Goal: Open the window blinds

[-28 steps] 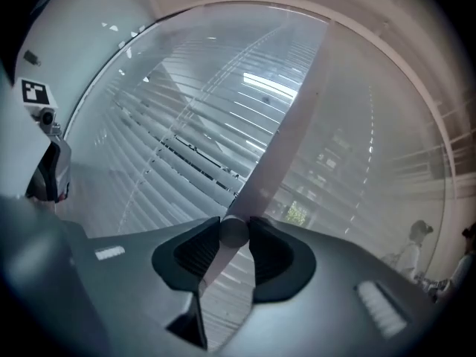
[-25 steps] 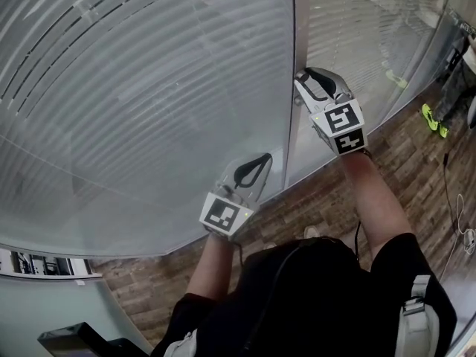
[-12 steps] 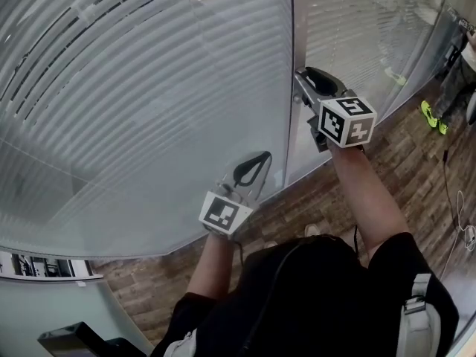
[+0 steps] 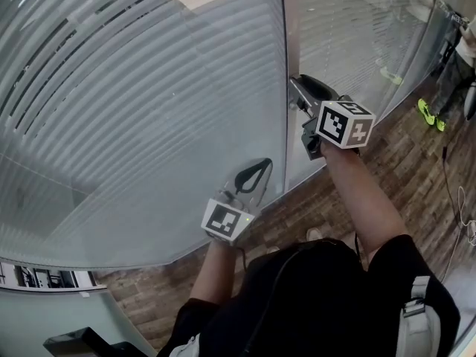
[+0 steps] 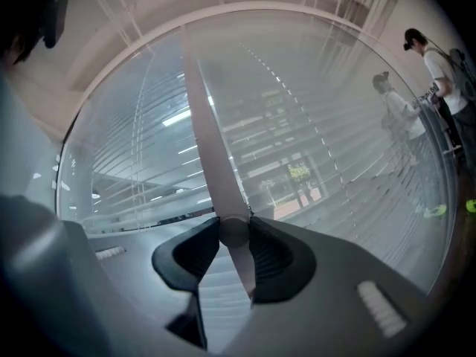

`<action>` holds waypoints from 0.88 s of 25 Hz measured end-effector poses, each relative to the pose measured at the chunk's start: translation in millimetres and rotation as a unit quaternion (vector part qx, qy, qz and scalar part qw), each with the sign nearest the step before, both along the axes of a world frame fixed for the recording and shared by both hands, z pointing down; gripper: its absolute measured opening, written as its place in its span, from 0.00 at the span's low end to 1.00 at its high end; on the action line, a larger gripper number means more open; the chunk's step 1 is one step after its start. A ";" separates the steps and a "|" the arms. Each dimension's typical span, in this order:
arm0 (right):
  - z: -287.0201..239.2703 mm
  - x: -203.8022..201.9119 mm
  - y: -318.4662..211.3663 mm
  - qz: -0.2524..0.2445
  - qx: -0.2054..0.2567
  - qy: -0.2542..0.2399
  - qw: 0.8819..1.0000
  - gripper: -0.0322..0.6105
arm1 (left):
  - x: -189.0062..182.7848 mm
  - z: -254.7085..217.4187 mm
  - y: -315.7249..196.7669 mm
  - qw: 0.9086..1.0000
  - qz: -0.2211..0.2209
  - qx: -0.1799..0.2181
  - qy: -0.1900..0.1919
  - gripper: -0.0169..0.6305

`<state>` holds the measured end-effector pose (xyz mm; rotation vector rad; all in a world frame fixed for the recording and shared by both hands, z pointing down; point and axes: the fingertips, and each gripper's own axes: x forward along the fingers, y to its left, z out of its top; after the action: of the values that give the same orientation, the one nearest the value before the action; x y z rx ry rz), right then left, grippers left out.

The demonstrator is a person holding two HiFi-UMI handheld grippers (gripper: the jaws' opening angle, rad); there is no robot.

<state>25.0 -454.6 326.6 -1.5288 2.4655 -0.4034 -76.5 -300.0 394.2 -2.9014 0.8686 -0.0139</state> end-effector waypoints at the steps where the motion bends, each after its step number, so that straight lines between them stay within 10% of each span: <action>1: -0.6 -0.3 -0.2 0.000 -0.001 -0.005 1.000 0.25 | -0.4 -0.5 0.0 1.000 0.000 0.001 -0.002 0.03; 22: 3.7 0.5 4.1 -0.012 0.029 0.082 0.996 0.35 | -5.7 -3.5 3.2 1.000 -0.005 0.002 -0.001 0.03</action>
<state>25.5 -450.6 330.3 -1.5682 2.5952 -0.2168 -82.1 -296.8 390.6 -2.8932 0.8825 -0.0170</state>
